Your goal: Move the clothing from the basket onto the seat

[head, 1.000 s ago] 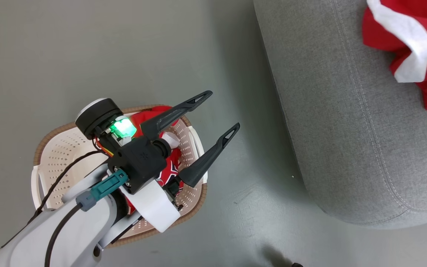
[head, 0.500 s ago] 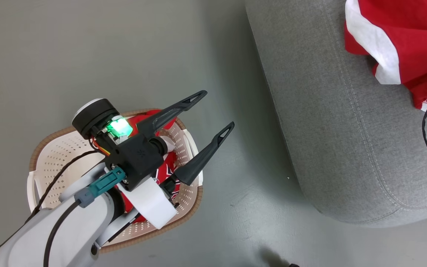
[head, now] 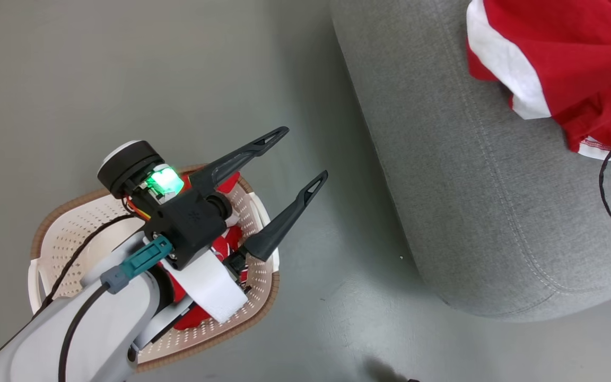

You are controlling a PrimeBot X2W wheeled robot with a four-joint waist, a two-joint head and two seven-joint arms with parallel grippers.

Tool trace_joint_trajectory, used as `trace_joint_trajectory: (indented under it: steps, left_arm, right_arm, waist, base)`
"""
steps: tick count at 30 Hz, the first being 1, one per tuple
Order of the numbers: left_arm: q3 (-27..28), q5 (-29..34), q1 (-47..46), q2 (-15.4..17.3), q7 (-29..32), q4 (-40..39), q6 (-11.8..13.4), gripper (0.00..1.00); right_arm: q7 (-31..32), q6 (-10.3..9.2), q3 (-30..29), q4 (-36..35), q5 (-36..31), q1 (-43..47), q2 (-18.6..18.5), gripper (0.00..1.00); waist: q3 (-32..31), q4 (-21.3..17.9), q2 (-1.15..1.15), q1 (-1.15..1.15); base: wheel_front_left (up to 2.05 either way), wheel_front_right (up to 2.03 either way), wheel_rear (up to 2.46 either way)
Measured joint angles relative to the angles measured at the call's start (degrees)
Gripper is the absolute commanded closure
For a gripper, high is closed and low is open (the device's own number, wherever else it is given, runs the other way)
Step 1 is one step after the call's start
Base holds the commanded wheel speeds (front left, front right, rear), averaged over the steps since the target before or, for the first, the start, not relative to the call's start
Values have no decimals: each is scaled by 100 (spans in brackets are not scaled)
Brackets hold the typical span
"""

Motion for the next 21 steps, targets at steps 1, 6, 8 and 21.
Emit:
trace_joint_trajectory:
  steps: [1, 6, 8, 21]
  left_arm:
    - [7, 0, 4, 2, -14, 8, 0, 0]
    - [49, -58, 71, 33, -99, 87, 3, 0]
    - [64, -59, 119, 32, -140, 107, 5, 0]
    - [149, -121, 387, 20, -514, 238, 134, 0]
  right_arm:
    - [0, 0, 1, -96, 0, 74, -14, 0]
    - [-1, 0, -35, -652, -64, 437, -88, 0]
    - [-2, 0, -67, -825, -63, 522, -132, 0]
    - [-10, 0, -67, -1788, -322, 857, -176, 0]
  waist:
    - [-12, -17, 0, 0]
    - [-119, -141, 0, 0]
    - [-160, -169, 0, 0]
    - [-537, -212, 0, 0]
  base:
    - [0, 0, 0]
    - [0, 0, 0]
    - [0, 0, 0]
    - [0, 0, 0]
